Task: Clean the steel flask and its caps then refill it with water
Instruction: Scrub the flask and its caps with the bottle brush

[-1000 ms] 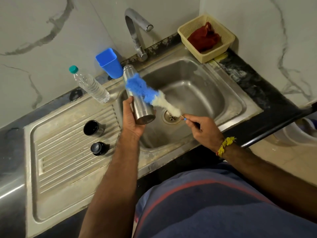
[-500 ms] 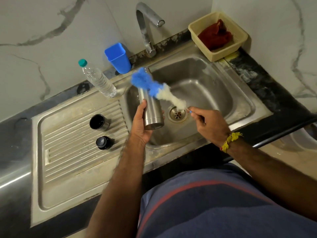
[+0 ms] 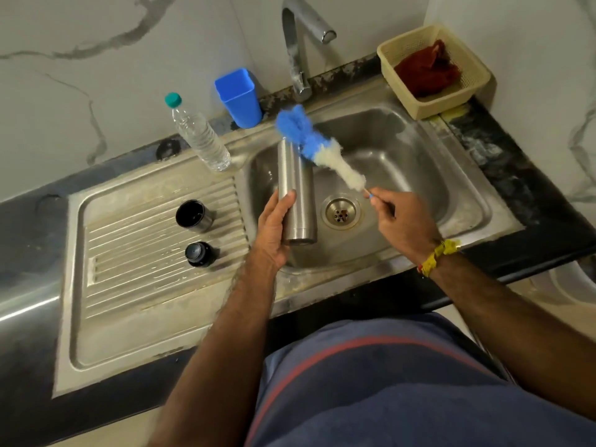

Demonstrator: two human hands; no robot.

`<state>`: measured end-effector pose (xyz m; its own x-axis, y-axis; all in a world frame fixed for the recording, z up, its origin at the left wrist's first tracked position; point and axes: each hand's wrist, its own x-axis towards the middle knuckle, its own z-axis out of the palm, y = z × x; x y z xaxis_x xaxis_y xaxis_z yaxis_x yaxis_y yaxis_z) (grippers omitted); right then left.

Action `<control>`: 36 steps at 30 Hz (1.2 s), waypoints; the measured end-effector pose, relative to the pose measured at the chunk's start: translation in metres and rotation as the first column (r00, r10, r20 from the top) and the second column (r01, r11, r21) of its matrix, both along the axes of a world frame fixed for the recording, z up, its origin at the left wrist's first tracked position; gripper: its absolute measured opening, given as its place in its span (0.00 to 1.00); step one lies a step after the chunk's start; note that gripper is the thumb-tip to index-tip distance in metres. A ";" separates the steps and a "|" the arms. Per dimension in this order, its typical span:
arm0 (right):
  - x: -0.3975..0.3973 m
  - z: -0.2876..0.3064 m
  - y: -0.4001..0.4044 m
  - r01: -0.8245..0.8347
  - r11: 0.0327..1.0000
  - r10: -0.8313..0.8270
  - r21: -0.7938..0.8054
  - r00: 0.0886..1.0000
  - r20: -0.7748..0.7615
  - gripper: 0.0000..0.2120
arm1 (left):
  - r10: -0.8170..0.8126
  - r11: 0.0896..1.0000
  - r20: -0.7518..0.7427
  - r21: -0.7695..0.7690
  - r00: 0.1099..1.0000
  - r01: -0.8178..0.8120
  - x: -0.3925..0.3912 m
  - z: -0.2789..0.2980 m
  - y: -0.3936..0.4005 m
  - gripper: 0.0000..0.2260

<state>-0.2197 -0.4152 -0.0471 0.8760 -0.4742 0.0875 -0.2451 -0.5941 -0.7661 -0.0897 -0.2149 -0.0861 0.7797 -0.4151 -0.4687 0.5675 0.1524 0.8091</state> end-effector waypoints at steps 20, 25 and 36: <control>-0.029 -0.025 0.011 -0.068 0.981 0.064 0.181 0.998 0.028 0.15 | 0.011 0.995 -0.177 -0.096 0.984 -0.028 0.022 0.016 -0.019 0.20; -0.041 -0.032 0.009 -0.048 0.982 0.045 0.184 0.999 0.023 0.15 | 0.057 0.988 -0.191 -0.131 0.980 -0.083 0.033 0.021 -0.025 0.17; -0.059 -0.048 0.012 -0.080 0.962 0.067 0.262 0.996 0.059 0.14 | 0.099 0.992 -0.142 -0.062 0.985 -0.109 0.059 0.031 -0.023 0.24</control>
